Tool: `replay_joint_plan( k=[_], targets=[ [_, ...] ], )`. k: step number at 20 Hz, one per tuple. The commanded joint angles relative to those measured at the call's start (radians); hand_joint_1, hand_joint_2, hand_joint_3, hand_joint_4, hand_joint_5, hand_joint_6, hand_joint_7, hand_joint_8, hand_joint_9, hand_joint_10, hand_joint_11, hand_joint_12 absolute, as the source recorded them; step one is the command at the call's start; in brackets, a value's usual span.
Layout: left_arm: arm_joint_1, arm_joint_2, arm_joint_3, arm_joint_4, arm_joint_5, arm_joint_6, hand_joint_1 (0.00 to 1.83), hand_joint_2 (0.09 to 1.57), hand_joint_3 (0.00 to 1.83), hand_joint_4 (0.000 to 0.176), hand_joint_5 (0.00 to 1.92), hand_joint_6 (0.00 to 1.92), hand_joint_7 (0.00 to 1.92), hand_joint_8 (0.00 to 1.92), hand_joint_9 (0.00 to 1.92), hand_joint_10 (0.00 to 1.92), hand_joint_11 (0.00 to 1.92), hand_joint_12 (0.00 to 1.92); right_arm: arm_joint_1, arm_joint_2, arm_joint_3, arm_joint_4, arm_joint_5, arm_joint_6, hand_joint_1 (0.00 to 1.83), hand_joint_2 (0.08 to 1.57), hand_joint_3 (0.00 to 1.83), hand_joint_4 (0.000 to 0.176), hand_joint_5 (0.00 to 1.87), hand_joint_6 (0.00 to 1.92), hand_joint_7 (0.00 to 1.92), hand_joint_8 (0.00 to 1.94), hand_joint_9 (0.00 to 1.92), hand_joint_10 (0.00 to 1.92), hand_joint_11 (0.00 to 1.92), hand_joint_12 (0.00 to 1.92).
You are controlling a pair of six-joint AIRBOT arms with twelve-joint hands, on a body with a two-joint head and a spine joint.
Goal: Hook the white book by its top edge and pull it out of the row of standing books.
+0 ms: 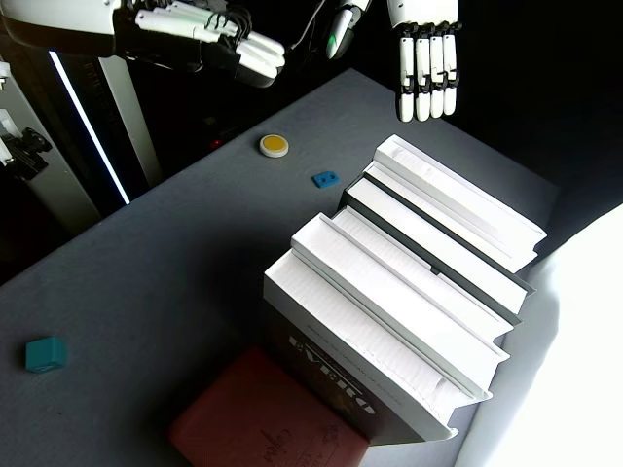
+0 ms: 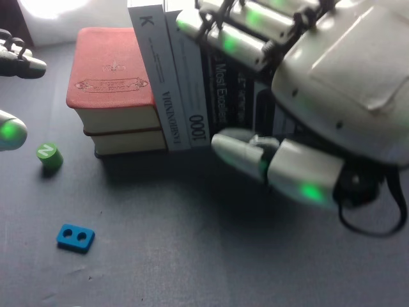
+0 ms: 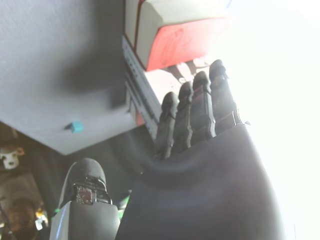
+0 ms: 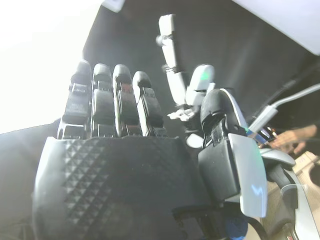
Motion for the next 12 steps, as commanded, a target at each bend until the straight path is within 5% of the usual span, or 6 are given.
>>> replay_joint_plan(
  k=[1, 12],
  targets=[
    [-0.013, 0.0, 0.002, 0.01, 0.092, 0.0, 0.0, 1.12, 0.0, 0.0, 0.11, 0.01, 0.07, 0.0, 0.04, 0.01, 0.02, 0.03, 0.006, 0.001, 0.006, -0.065, 0.116, -0.01, 0.0, 1.31, 0.0, 0.0, 0.06, 0.0, 0.05, 0.0, 0.03, 0.0, 0.0, 0.06],
    [-0.01, 0.001, -0.001, 0.01, 0.092, 0.0, 0.0, 1.12, 0.0, 0.0, 0.04, 0.0, 0.01, 0.0, 0.0, 0.0, 0.0, 0.0, -0.015, -0.068, 0.157, -0.064, 0.245, -0.052, 0.0, 1.33, 0.0, 0.0, 0.1, 0.0, 0.07, 0.0, 0.05, 0.0, 0.04, 0.05]
  ],
)
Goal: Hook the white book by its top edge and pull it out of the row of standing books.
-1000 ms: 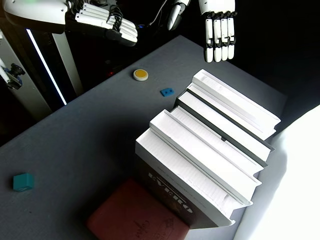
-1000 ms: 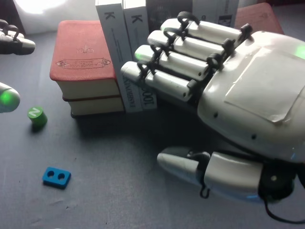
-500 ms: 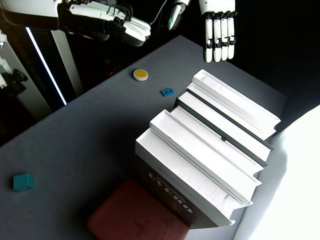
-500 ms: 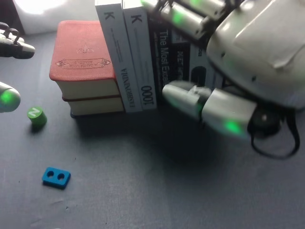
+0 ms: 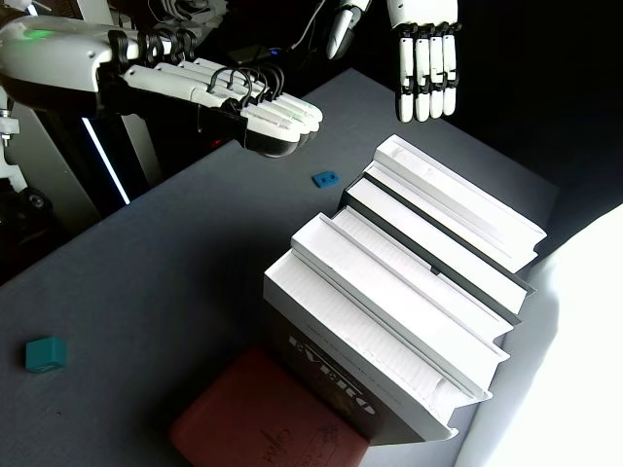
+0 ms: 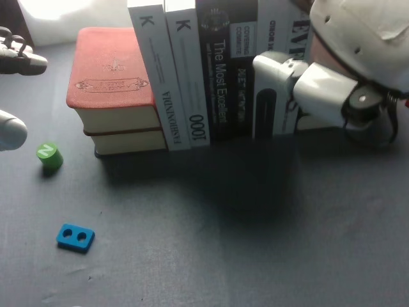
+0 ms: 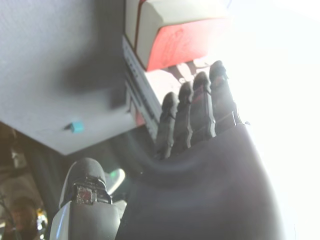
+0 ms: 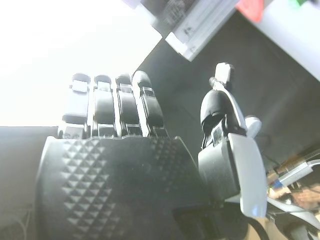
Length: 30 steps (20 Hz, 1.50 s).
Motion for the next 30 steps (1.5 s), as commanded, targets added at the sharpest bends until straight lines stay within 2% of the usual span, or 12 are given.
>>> replay_joint_plan(
  k=[1, 4, 5, 7, 9, 11, 13, 17, 25, 30],
  targets=[
    [-0.01, 0.001, -0.001, 0.01, 0.092, 0.0, 0.0, 1.12, 0.0, 0.0, 0.04, 0.0, 0.0, 0.0, 0.0, 0.0, 0.0, 0.0, 0.009, -0.003, 0.007, -0.068, 0.091, 0.0, 0.0, 1.33, 0.0, 0.0, 0.1, 0.0, 0.08, 0.0, 0.05, 0.0, 0.03, 0.05],
    [-0.01, 0.001, -0.002, 0.01, 0.092, 0.0, 0.0, 1.12, 0.0, 0.0, 0.05, 0.01, 0.02, 0.01, 0.0, 0.0, 0.0, 0.0, 0.013, -0.028, 0.042, -0.055, 0.092, 0.0, 0.0, 1.33, 0.0, 0.0, 0.12, 0.01, 0.09, 0.01, 0.07, 0.01, 0.05, 0.07],
    [-0.01, 0.001, -0.003, 0.01, 0.092, 0.0, 0.0, 1.12, 0.0, 0.0, 0.03, 0.0, 0.0, 0.0, 0.0, 0.0, 0.0, 0.0, 0.013, -0.037, 0.057, -0.045, 0.092, -0.003, 0.0, 1.32, 0.0, 0.0, 0.11, 0.0, 0.09, 0.0, 0.08, 0.0, 0.01, 0.19],
    [-0.01, 0.001, -0.003, 0.01, 0.092, 0.0, 0.0, 1.12, 0.0, 0.0, 0.03, 0.0, 0.0, 0.0, 0.0, 0.0, 0.0, 0.0, 0.011, -0.045, 0.081, -0.033, 0.079, -0.001, 0.0, 1.32, 0.0, 0.0, 0.11, 0.0, 0.1, 0.0, 0.08, 0.0, 0.0, 0.26],
    [-0.01, 0.001, -0.003, 0.01, 0.092, 0.0, 0.0, 1.12, 0.0, 0.0, 0.06, 0.01, 0.02, 0.01, 0.0, 0.0, 0.0, 0.0, 0.005, -0.055, 0.101, -0.031, 0.07, 0.001, 0.0, 1.33, 0.0, 0.0, 0.11, 0.0, 0.09, 0.0, 0.08, 0.0, 0.0, 0.23],
    [-0.007, 0.001, -0.004, 0.01, 0.092, 0.0, 0.0, 1.13, 0.0, 0.0, 0.03, 0.0, 0.0, 0.0, 0.0, 0.0, 0.0, 0.0, -0.004, -0.07, 0.12, -0.031, 0.07, 0.009, 0.0, 1.33, 0.0, 0.0, 0.14, 0.01, 0.12, 0.01, 0.1, 0.01, 0.0, 0.31],
    [0.005, 0.001, -0.005, 0.01, 0.092, 0.0, 0.0, 1.12, 0.0, 0.0, 0.05, 0.01, 0.01, 0.01, 0.0, 0.0, 0.0, 0.0, -0.007, -0.081, 0.137, -0.029, 0.069, 0.016, 0.0, 1.33, 0.0, 0.0, 0.13, 0.0, 0.11, 0.0, 0.1, 0.0, 0.0, 0.27],
    [0.017, 0.001, -0.006, 0.01, 0.092, 0.0, 0.0, 1.13, 0.01, 0.0, 0.05, 0.01, 0.01, 0.0, 0.0, 0.0, 0.0, 0.0, -0.018, -0.097, 0.16, -0.002, 0.057, 0.016, 0.0, 1.32, 0.0, 0.0, 0.17, 0.01, 0.15, 0.01, 0.12, 0.01, 0.0, 0.33],
    [0.018, 0.002, -0.016, 0.01, 0.092, -0.001, 0.0, 1.13, 0.0, 0.0, 0.01, 0.0, 0.0, 0.0, 0.0, 0.0, 0.0, 0.0, -0.049, -0.097, 0.16, 0.049, 0.048, -0.007, 0.0, 1.32, 0.0, 0.0, 0.14, 0.0, 0.12, 0.0, 0.11, 0.0, 0.0, 0.34],
    [0.021, 0.002, -0.034, 0.01, 0.092, -0.001, 0.0, 1.13, 0.0, 0.0, 0.01, 0.01, 0.0, 0.0, 0.0, 0.0, 0.0, 0.0, -0.064, -0.086, 0.107, 0.059, 0.055, -0.078, 0.0, 1.32, 0.0, 0.0, 0.16, 0.01, 0.15, 0.01, 0.13, 0.01, 0.0, 0.38]
  ],
)
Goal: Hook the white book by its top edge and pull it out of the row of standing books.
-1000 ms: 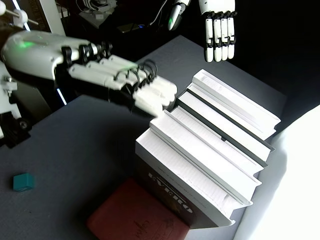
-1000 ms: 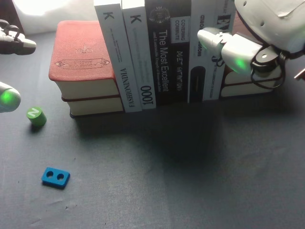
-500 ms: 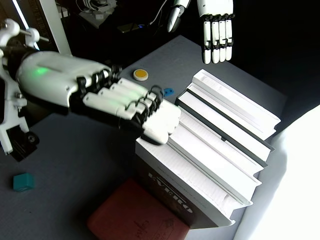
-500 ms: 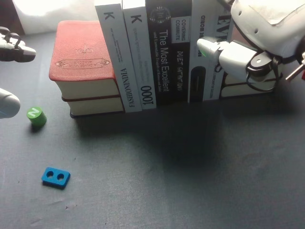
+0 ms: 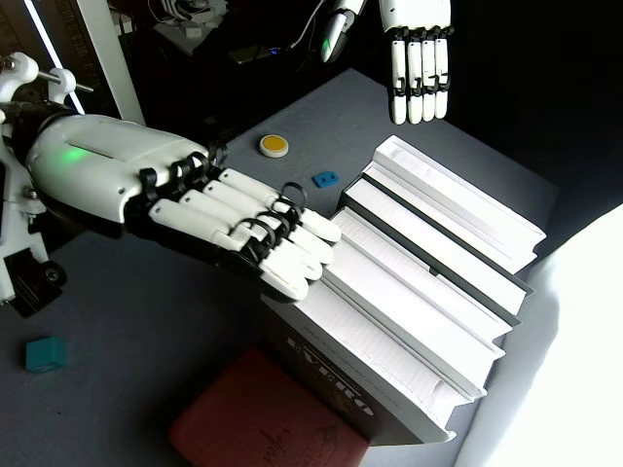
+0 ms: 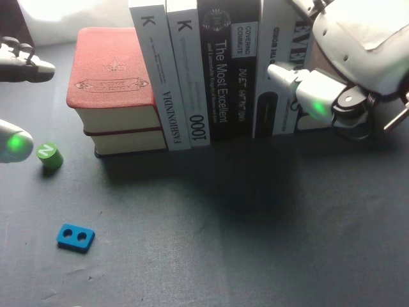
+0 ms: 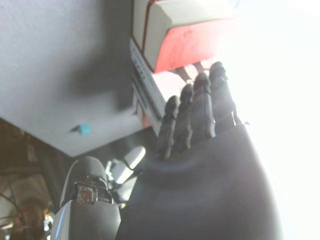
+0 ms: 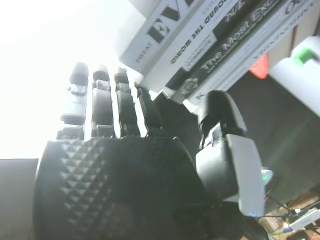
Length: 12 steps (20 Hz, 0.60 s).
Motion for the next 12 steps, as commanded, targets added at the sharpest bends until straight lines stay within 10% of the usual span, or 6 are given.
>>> replay_joint_plan(
  k=[1, 12],
  targets=[
    [-0.004, 0.002, -0.007, 0.01, 0.091, -0.001, 0.0, 1.12, 0.0, 0.0, 0.02, 0.01, 0.0, 0.0, 0.0, 0.0, 0.0, 0.0, -0.003, 0.007, -0.011, -0.037, 0.047, -0.023, 0.0, 1.32, 0.0, 0.0, 0.16, 0.0, 0.14, 0.0, 0.13, 0.01, 0.0, 0.38],
    [0.024, 0.004, -0.065, 0.01, 0.091, -0.004, 0.0, 1.14, 0.01, 0.0, 0.0, 0.0, 0.0, 0.0, 0.0, 0.0, 0.0, 0.0, -0.068, 0.065, -0.152, -0.03, 0.137, -0.152, 0.0, 1.32, 0.0, 0.0, 0.16, 0.0, 0.14, 0.0, 0.12, 0.0, 0.0, 0.34]
  ],
)
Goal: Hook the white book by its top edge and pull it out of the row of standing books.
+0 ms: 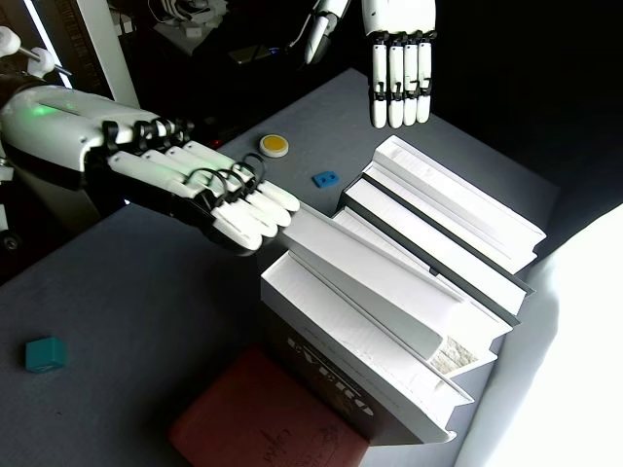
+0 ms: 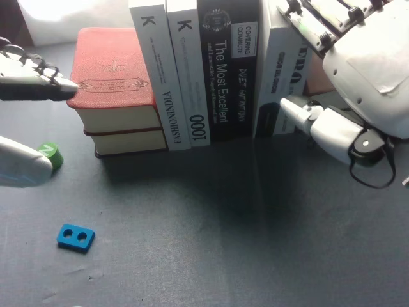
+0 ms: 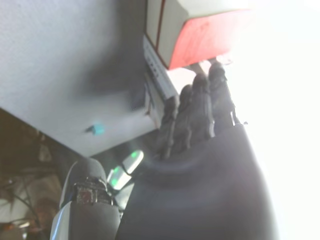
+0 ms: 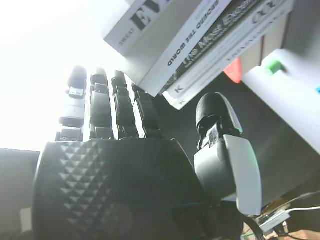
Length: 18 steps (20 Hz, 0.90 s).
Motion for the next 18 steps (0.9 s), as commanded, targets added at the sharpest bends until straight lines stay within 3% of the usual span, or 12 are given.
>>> replay_joint_plan(
  k=[1, 5, 8, 18],
  targets=[
    [-0.012, 0.003, -0.004, 0.01, 0.087, -0.003, 0.0, 1.14, 0.01, 0.0, 0.01, 0.0, 0.0, 0.0, 0.0, 0.0, 0.0, 0.0, -0.008, 0.008, -0.012, -0.025, 0.048, -0.011, 0.0, 1.32, 0.0, 0.0, 0.16, 0.0, 0.14, 0.0, 0.12, 0.0, 0.0, 0.34],
    [-0.012, 0.003, -0.008, 0.01, 0.087, -0.002, 0.0, 1.13, 0.0, 0.0, 0.0, 0.0, 0.0, 0.0, 0.0, 0.0, 0.0, 0.0, -0.018, 0.031, -0.082, -0.006, 0.07, -0.04, 0.0, 1.34, 0.0, 0.0, 0.17, 0.0, 0.14, 0.0, 0.12, 0.0, 0.0, 0.37],
    [-0.008, 0.004, -0.017, 0.01, 0.087, -0.002, 0.0, 1.13, 0.0, 0.0, 0.0, 0.0, 0.0, 0.0, 0.0, 0.0, 0.0, 0.0, -0.038, 0.038, -0.125, -0.005, 0.105, -0.078, 0.0, 1.34, 0.0, 0.0, 0.14, 0.0, 0.1, 0.0, 0.08, 0.0, 0.0, 0.26],
    [0.008, 0.006, -0.027, 0.01, 0.087, -0.002, 0.0, 1.13, 0.0, 0.0, 0.0, 0.0, 0.0, 0.0, 0.0, 0.0, 0.0, 0.0, -0.132, 0.038, -0.204, -0.003, 0.177, -0.152, 0.0, 1.35, 0.0, 0.0, 0.11, 0.0, 0.08, 0.0, 0.06, 0.0, 0.0, 0.24]
  ],
)
